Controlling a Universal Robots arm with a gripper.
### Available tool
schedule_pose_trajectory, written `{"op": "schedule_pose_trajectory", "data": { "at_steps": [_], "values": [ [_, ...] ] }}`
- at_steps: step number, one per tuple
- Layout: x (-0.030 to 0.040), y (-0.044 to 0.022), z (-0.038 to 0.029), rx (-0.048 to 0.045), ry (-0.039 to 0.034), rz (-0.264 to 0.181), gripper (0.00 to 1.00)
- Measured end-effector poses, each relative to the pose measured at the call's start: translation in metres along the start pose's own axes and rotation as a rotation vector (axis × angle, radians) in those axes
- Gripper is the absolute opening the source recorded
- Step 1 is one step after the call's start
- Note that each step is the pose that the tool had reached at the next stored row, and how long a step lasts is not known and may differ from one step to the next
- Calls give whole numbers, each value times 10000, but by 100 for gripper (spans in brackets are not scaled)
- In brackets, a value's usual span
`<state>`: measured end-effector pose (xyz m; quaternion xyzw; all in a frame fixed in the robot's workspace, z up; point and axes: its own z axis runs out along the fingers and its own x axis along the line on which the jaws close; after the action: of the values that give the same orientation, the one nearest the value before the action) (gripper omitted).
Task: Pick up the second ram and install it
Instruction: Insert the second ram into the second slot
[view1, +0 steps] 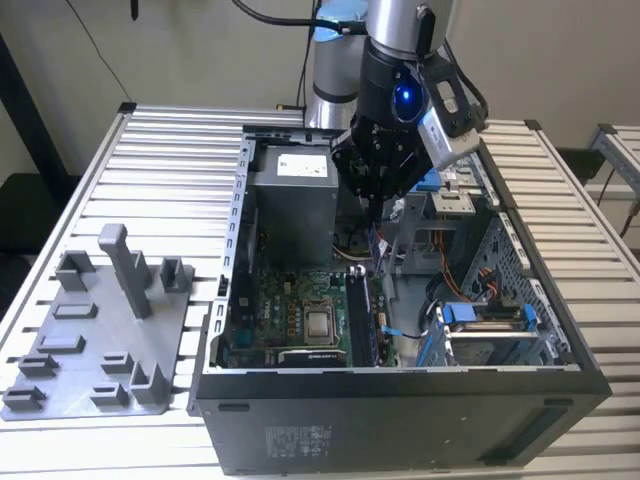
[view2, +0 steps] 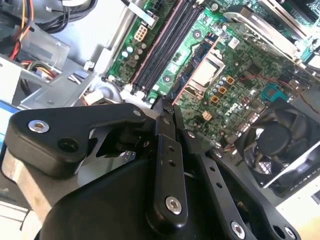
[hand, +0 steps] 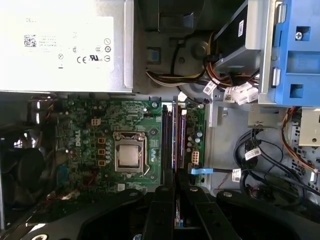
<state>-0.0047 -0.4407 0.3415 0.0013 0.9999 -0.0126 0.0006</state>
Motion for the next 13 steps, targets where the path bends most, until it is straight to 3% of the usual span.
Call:
{"op": "schedule_pose_trajectory", "data": {
  "at_steps": [13],
  "values": [
    [0,-58,235,1,7,0,14]
  ]
}}
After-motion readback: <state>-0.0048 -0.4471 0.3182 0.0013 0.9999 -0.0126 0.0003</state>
